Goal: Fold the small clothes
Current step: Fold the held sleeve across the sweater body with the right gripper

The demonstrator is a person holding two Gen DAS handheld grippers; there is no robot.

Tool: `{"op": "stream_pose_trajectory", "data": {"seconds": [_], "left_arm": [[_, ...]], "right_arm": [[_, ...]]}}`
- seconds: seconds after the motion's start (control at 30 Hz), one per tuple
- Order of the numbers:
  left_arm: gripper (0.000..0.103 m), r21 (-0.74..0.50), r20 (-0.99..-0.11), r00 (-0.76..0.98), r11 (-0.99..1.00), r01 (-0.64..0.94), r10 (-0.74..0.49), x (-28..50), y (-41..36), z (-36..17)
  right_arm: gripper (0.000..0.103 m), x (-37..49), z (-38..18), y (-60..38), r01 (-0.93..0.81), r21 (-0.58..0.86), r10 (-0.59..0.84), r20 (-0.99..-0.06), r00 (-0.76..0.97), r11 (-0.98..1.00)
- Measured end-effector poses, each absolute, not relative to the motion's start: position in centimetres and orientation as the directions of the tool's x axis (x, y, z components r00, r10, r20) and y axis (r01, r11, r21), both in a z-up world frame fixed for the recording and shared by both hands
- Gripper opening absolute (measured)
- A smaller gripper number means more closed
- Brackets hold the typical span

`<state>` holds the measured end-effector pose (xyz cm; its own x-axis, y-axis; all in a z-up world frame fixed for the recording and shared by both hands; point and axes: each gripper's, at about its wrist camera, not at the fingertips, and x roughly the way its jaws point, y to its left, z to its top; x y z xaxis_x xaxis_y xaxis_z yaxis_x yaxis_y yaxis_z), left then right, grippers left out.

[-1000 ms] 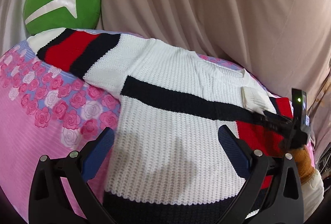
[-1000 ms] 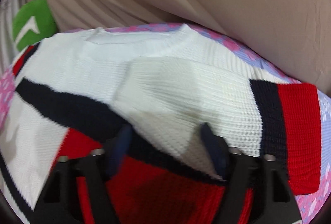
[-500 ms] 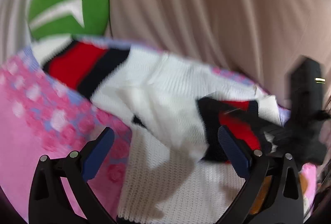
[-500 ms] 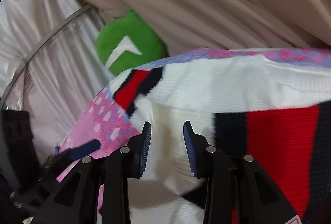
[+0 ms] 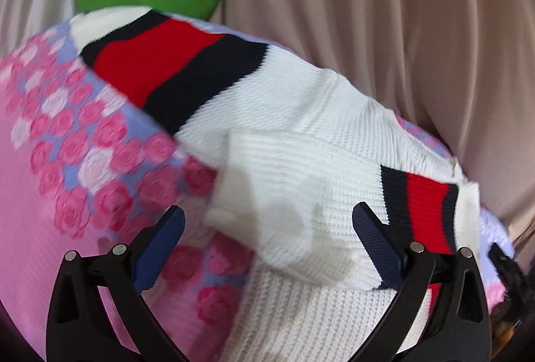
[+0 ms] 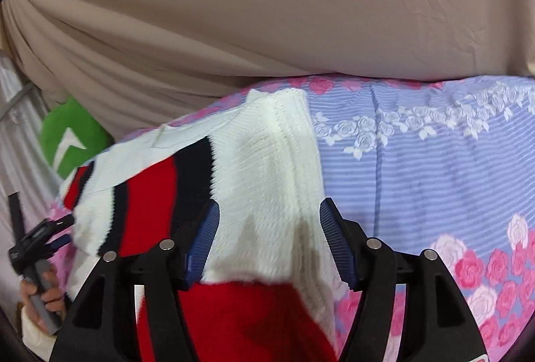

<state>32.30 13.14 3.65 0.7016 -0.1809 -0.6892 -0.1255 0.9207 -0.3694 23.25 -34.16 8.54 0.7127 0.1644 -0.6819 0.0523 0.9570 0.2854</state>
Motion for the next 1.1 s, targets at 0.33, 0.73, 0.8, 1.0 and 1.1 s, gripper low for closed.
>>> {"op": "stream_pose_trajectory", "data": {"seconds": [0.33, 0.73, 0.8, 1.0, 1.1], "left_arm": [[0.098, -0.346, -0.688, 0.712, 0.925, -0.155, -0.138, 31.4, 15.2, 3.7], [0.098, -0.335, -0.683, 0.677, 0.941, 0.043, -0.274, 32.3, 8.9, 4.4], [0.098, -0.329, -0.714, 0.635, 0.942, 0.069, -0.296, 33.3, 7.8, 3.5], [0.079, -0.315, -0.744, 0.6, 0.946, 0.073, -0.294, 34.4, 5.8, 3.5], [0.022, -0.257, -0.77, 0.599, 0.966, 0.024, -0.219, 35.6, 5.6, 4.1]], "right_arm": [[0.004, 28.3, 7.7, -34.4, 0.097, 0.233, 0.1, -0.707, 0.7, 0.968], [0.024, 22.2, 7.0, -41.9, 0.179, 0.441, 0.178, -0.654, 0.735, 0.879], [0.042, 20.9, 7.6, -41.7, 0.154, 0.459, 0.202, -0.636, 0.745, 0.875], [0.055, 20.0, 6.6, -40.7, 0.14, 0.477, 0.244, -0.654, 0.716, 0.868], [0.048, 21.1, 5.8, -40.2, 0.16, 0.453, 0.229, -0.688, 0.689, 0.877]]}}
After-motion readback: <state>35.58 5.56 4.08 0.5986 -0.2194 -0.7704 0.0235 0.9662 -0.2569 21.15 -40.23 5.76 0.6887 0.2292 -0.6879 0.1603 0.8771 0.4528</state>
